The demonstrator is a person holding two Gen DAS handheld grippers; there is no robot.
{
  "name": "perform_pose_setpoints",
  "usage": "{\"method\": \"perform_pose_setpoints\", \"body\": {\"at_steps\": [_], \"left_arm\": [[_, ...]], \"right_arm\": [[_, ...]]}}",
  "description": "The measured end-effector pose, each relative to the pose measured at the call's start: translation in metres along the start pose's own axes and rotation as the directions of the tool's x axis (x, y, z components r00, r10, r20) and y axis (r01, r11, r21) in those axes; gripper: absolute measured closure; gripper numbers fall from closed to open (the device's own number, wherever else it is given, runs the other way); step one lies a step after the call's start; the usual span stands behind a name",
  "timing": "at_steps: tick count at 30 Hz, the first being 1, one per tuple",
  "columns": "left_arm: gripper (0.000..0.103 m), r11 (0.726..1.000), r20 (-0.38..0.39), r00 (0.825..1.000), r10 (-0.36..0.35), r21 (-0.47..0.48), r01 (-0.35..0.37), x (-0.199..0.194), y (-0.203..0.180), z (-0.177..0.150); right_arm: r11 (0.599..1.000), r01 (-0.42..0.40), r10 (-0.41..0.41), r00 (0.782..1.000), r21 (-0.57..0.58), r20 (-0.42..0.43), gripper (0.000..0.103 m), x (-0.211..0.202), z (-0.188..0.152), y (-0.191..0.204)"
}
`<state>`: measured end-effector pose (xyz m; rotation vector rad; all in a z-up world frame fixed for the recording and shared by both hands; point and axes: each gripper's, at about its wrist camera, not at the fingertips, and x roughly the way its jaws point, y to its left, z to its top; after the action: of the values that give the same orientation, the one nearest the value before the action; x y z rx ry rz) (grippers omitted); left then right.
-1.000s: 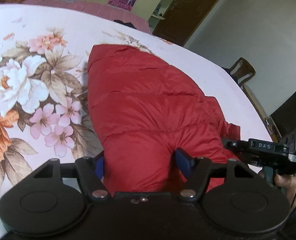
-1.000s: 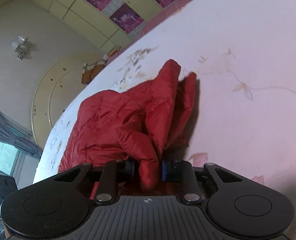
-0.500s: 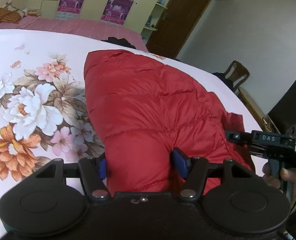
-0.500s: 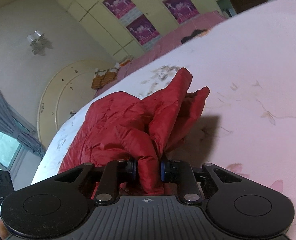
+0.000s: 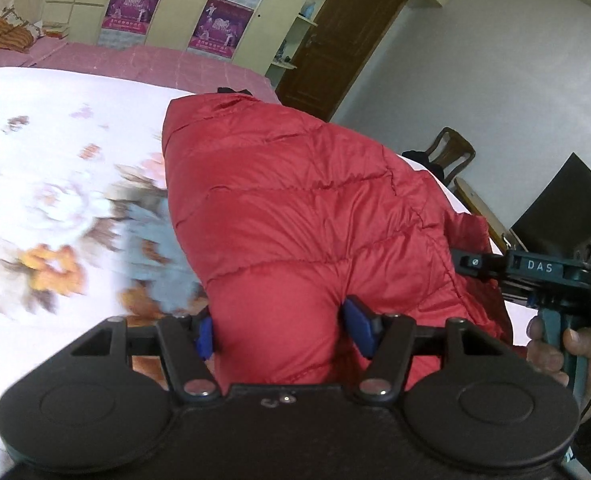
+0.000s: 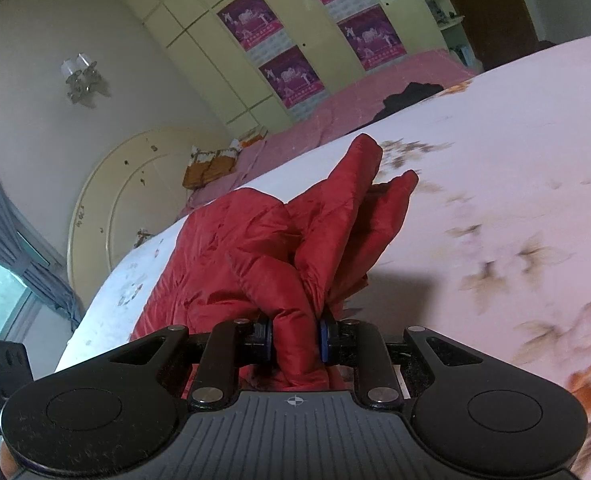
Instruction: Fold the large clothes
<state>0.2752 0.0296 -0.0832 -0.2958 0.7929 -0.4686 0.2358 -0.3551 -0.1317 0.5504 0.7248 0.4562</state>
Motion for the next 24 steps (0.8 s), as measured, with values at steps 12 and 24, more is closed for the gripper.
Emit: {"method": "perform_pose_setpoints", "body": {"at_steps": [12,24], "left_arm": [[0.043,0.997,0.007,0.999,0.053,-0.053,-0.053,-0.061,0.11,0.01],[0.037,0.976,-0.073,0.993,0.097,-0.186,-0.109,-0.056,0.193,-0.005]], "right_arm": [[0.999,-0.032,0.03,0.997,-0.034,-0.075,0.083,0.105,-0.024,0.101],[0.999,-0.01,0.02,0.977,0.048,-0.211,0.083,0.196,-0.069,0.102]]}}
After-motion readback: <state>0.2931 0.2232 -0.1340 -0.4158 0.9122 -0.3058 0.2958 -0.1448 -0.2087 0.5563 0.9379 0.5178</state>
